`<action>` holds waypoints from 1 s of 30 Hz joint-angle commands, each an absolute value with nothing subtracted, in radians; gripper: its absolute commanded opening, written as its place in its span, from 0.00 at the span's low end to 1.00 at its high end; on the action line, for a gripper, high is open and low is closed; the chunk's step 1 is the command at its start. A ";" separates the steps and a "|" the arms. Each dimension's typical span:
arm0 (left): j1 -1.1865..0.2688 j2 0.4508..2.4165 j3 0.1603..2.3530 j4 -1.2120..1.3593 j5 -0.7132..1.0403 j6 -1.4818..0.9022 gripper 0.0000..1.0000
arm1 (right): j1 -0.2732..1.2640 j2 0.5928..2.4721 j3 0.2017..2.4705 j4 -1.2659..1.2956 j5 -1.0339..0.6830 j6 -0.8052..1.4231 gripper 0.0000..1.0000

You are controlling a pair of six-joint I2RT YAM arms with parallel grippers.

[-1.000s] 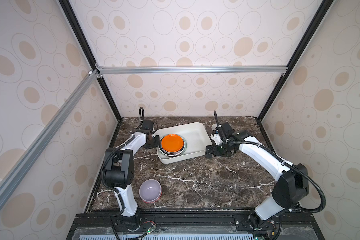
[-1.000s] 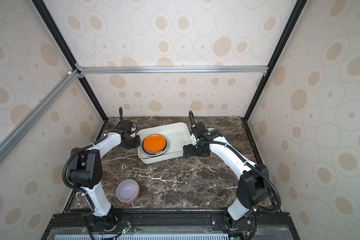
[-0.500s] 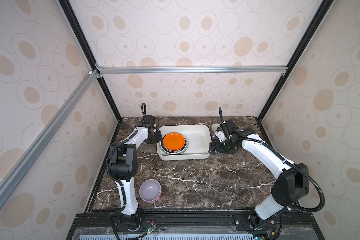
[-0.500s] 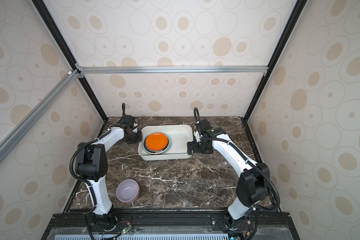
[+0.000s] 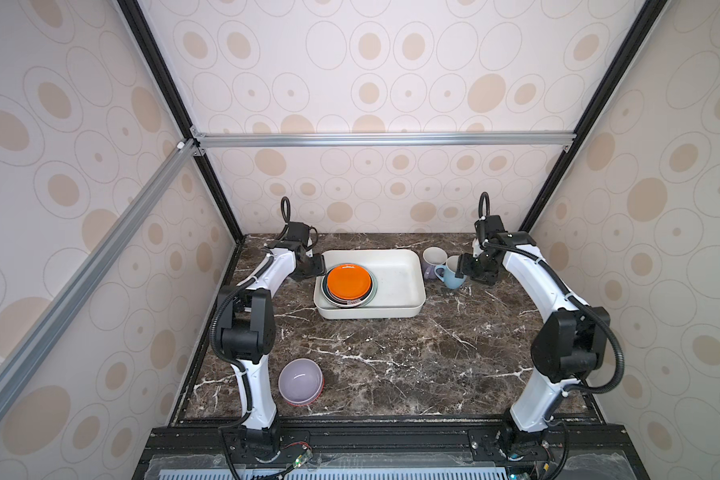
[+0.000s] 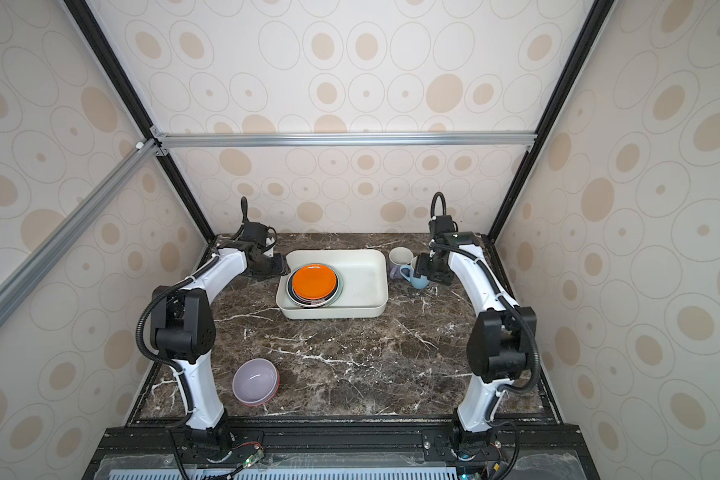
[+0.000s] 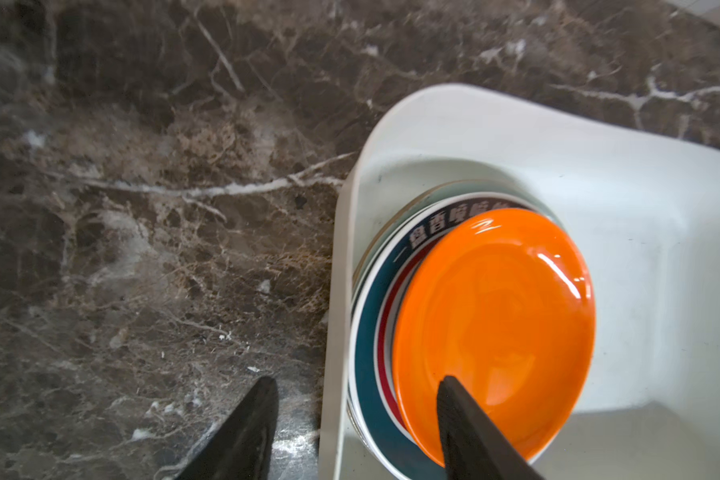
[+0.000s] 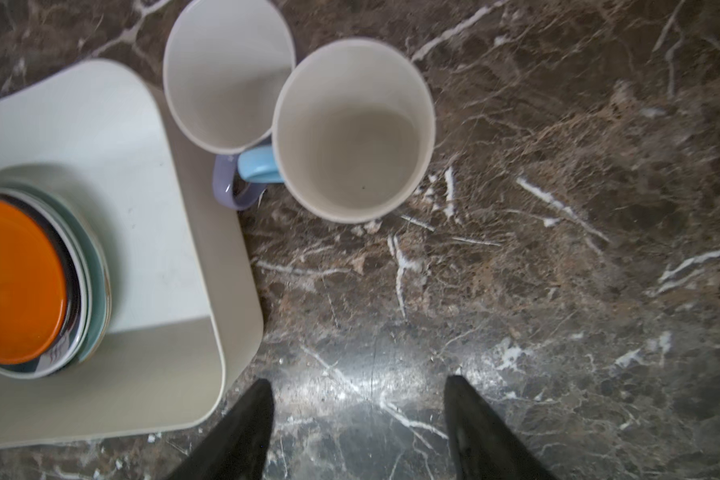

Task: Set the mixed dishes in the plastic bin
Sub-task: 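Reach the right gripper down to the light-blue mug beside the bin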

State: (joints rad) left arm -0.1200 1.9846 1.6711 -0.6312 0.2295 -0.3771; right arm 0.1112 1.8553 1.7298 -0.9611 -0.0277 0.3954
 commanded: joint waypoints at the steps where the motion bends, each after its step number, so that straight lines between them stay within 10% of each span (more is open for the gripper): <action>1: -0.139 1.931 1.762 -0.630 0.268 -0.358 0.68 | 0.100 1.950 1.826 -1.010 0.001 0.443 0.57; 12: -0.226 1.970 1.886 -0.636 0.286 -0.376 0.72 | 0.074 2.219 2.173 -1.136 0.100 0.450 0.55; 30: -0.341 2.100 2.115 -0.730 0.321 -0.333 0.75 | 0.042 2.296 2.128 -1.089 0.032 0.463 0.55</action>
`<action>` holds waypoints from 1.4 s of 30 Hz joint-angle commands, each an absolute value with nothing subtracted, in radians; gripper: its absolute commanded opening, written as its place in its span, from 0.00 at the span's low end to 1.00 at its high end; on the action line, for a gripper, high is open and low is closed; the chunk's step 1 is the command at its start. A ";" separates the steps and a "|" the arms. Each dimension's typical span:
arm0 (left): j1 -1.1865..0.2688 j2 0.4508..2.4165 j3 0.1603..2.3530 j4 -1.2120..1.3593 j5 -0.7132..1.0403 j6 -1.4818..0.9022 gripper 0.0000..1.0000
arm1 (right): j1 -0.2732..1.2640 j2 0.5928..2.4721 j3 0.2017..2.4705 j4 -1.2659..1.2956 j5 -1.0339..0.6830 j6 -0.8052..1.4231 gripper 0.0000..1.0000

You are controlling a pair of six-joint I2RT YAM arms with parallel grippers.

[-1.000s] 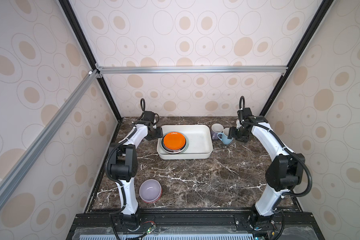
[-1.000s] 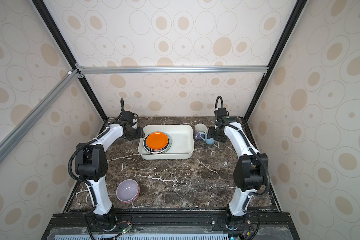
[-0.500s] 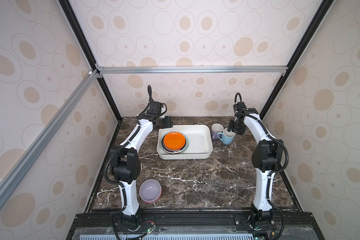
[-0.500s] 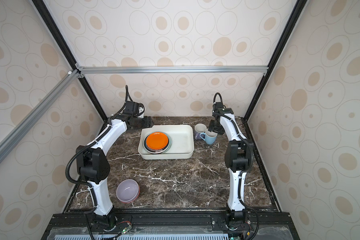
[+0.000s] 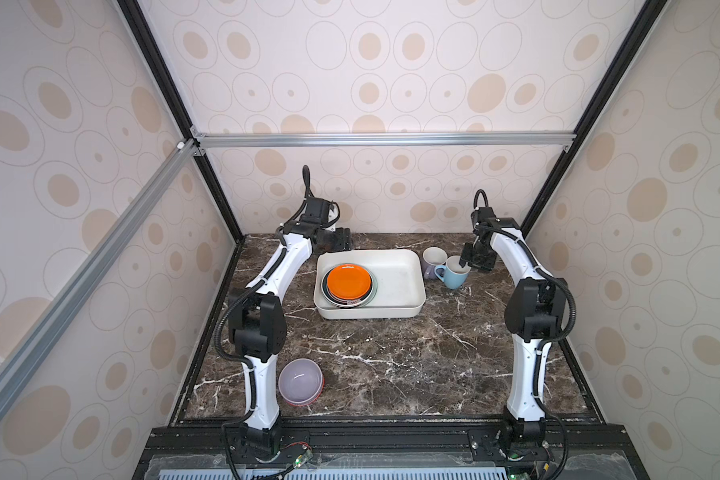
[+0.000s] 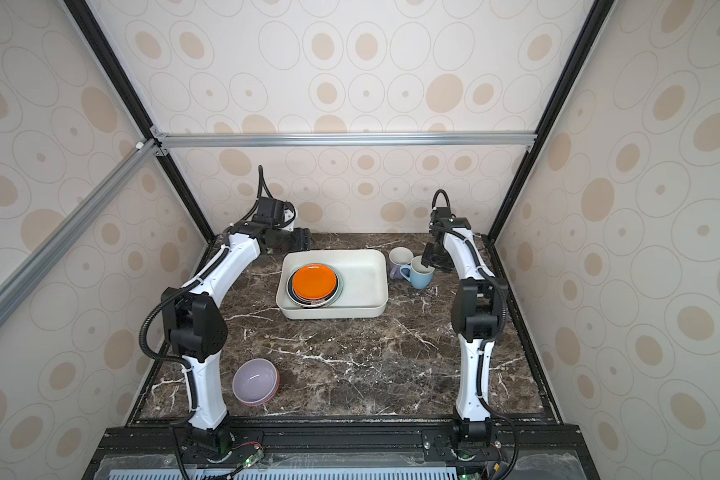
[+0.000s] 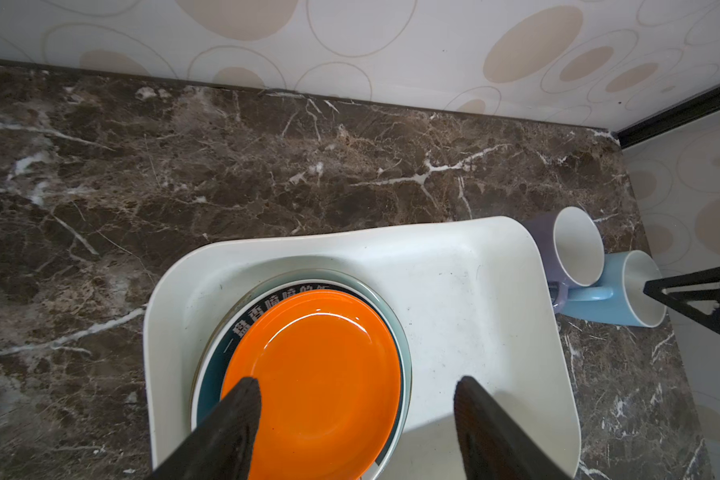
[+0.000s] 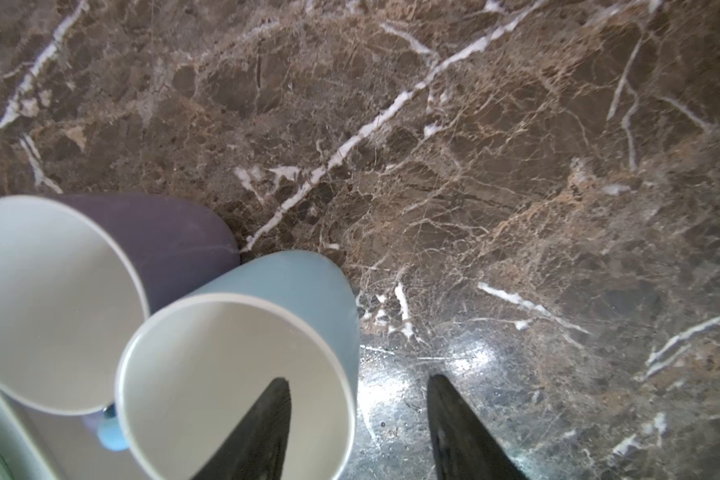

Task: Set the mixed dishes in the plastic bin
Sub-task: 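Reach the right gripper down to the light-blue mug beside the bin, then close the right gripper on the light-blue mug's rim and lift it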

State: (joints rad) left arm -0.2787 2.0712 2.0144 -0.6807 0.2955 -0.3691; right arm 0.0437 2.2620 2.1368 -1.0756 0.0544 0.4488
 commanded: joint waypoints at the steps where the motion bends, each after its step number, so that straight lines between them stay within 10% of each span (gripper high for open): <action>1: -0.365 2.121 2.156 -0.742 0.325 -0.325 0.76 | 0.043 2.303 2.128 -1.086 0.027 0.465 0.54; 21: -0.499 2.214 2.255 -0.774 0.346 -0.335 0.77 | 0.043 2.321 2.137 -1.129 0.046 0.446 0.13; 42: -0.498 2.058 2.047 -0.698 0.257 -0.289 0.77 | 0.046 2.030 1.971 -1.226 0.067 0.396 0.13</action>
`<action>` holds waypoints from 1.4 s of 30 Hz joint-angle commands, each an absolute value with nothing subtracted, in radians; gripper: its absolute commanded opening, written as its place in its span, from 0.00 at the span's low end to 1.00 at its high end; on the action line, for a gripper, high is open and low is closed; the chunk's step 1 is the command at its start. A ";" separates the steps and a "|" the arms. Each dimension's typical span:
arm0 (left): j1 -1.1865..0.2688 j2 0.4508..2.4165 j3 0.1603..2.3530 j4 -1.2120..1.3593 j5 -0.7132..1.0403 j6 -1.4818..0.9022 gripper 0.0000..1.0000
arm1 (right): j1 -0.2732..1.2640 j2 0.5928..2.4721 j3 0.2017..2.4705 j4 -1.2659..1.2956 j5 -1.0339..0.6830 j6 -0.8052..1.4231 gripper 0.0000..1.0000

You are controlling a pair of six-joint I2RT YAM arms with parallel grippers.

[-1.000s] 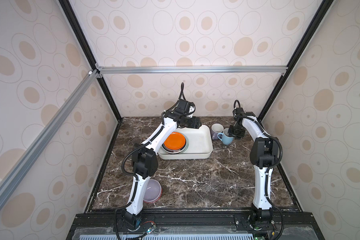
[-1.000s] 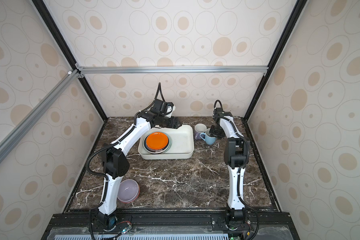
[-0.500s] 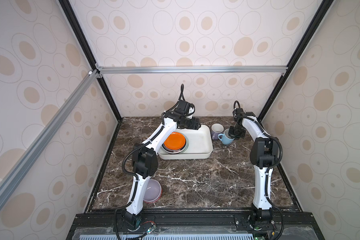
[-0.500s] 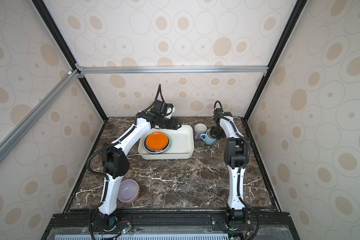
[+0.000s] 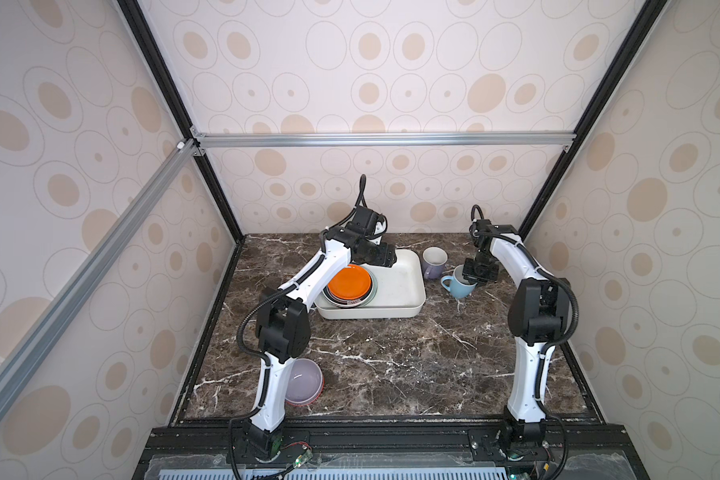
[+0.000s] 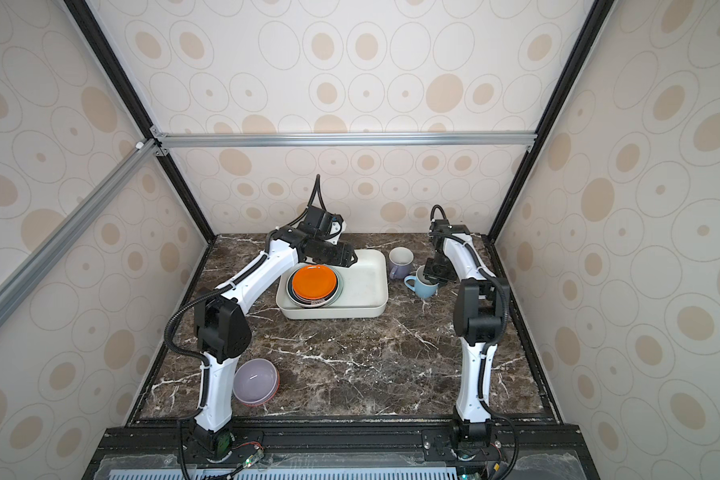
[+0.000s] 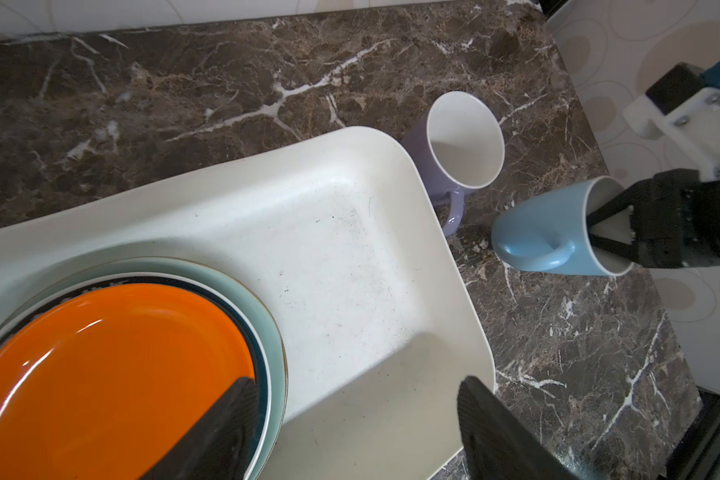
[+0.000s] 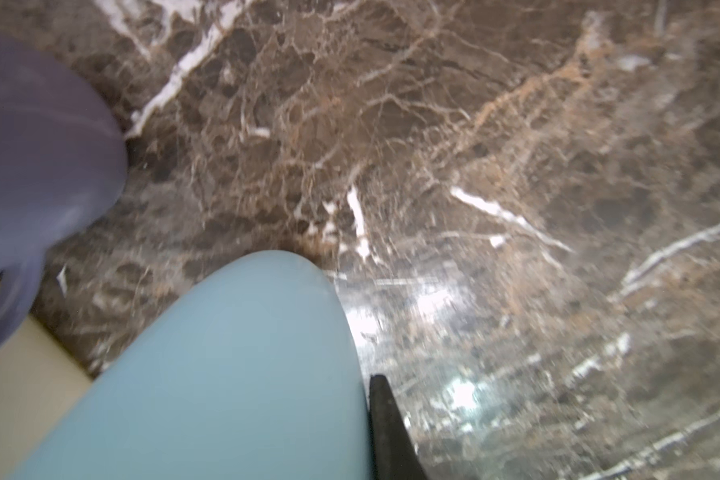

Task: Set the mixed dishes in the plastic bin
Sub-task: 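Close the right gripper on the light-blue mug's rim and lift it, then carry the light-blue mug into the bin beside the plate stack with the right gripper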

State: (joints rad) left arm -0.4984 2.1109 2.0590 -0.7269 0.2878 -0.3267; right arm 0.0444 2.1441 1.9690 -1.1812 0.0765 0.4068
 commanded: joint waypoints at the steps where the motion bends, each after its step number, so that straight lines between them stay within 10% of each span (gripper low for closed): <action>1: -0.498 2.050 2.039 -0.696 0.252 -0.284 0.78 | 0.049 2.010 1.970 -1.231 0.059 0.396 0.13; 13: -0.483 1.956 1.919 -0.689 0.192 -0.216 0.99 | 0.220 2.087 2.287 -1.368 0.018 0.414 0.14; 42: -0.278 1.671 1.557 -0.534 0.195 -0.254 0.99 | 0.426 2.535 2.631 -1.229 -0.075 0.541 0.15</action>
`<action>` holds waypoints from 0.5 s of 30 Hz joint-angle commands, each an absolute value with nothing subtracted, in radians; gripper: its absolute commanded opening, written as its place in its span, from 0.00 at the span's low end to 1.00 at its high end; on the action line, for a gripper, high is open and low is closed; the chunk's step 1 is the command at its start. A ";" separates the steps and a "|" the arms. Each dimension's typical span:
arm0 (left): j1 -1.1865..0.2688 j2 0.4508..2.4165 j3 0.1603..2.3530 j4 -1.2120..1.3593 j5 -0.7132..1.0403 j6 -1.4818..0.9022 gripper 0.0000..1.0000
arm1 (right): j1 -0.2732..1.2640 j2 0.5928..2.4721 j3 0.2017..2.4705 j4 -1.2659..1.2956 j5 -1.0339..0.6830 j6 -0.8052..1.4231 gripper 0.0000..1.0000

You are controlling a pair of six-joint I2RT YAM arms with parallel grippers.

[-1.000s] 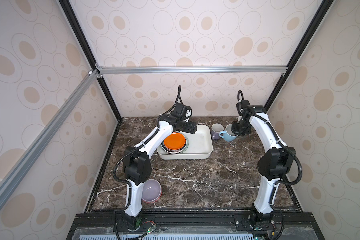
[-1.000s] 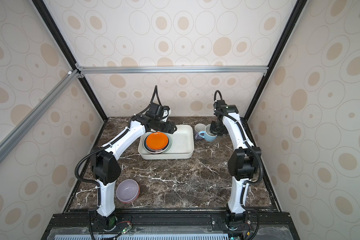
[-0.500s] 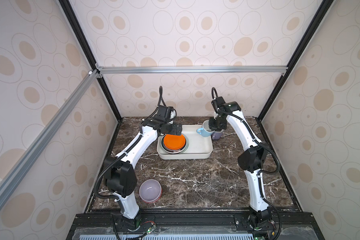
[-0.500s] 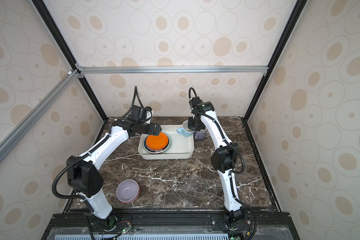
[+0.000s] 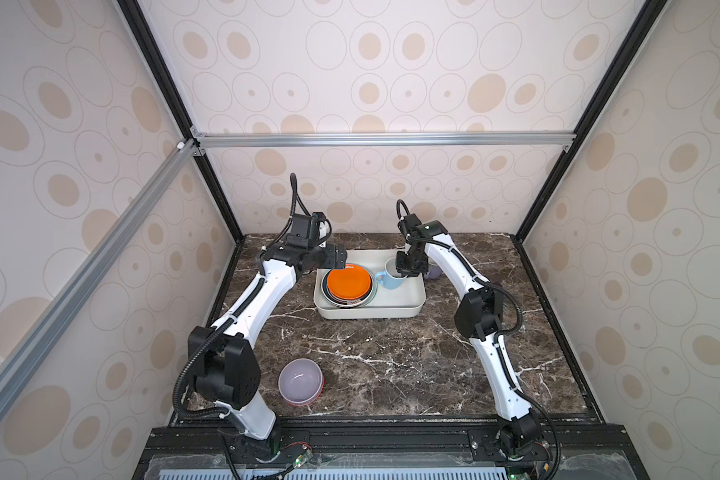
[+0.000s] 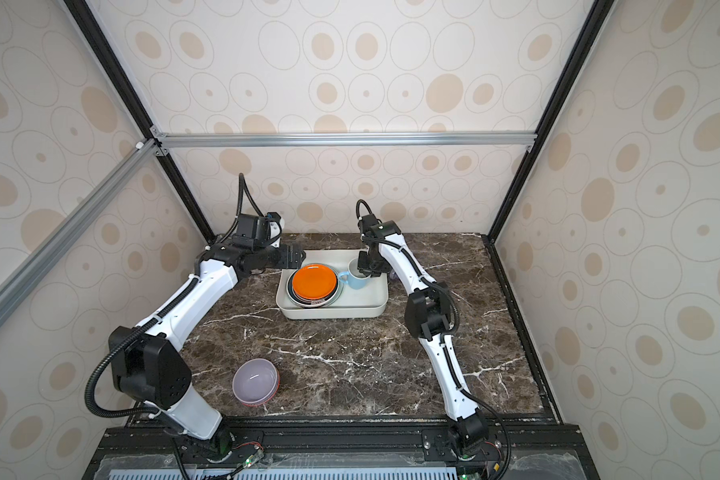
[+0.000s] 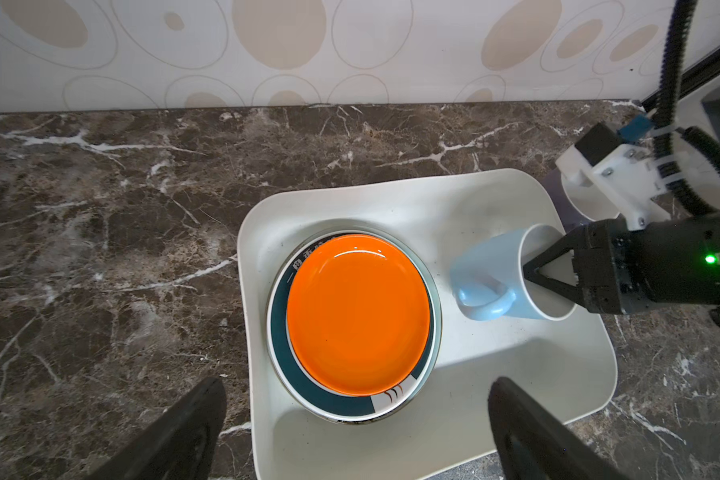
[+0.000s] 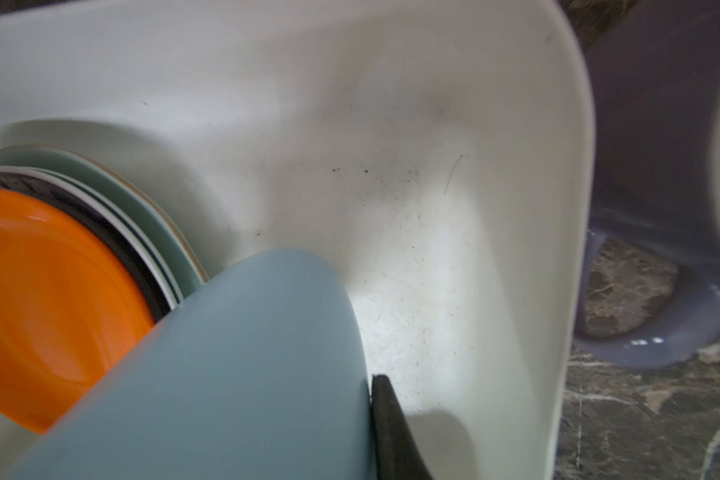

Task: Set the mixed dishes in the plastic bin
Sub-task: 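Carry the light-blue mug into the bin beside the plate stack with the right gripper, then open the right gripper on the mug while the left gripper reaches down to it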

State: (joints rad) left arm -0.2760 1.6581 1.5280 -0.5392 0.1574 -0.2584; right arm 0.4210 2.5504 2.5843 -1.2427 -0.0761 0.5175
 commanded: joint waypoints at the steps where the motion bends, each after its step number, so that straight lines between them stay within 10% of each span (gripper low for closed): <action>1: -0.277 1.679 1.561 -0.533 0.201 -0.257 0.99 | 0.426 2.538 2.631 -1.227 -0.073 0.543 0.16; 15: -0.322 1.852 1.707 -0.588 0.301 -0.241 0.99 | 0.423 2.574 2.654 -1.202 -0.093 0.559 0.32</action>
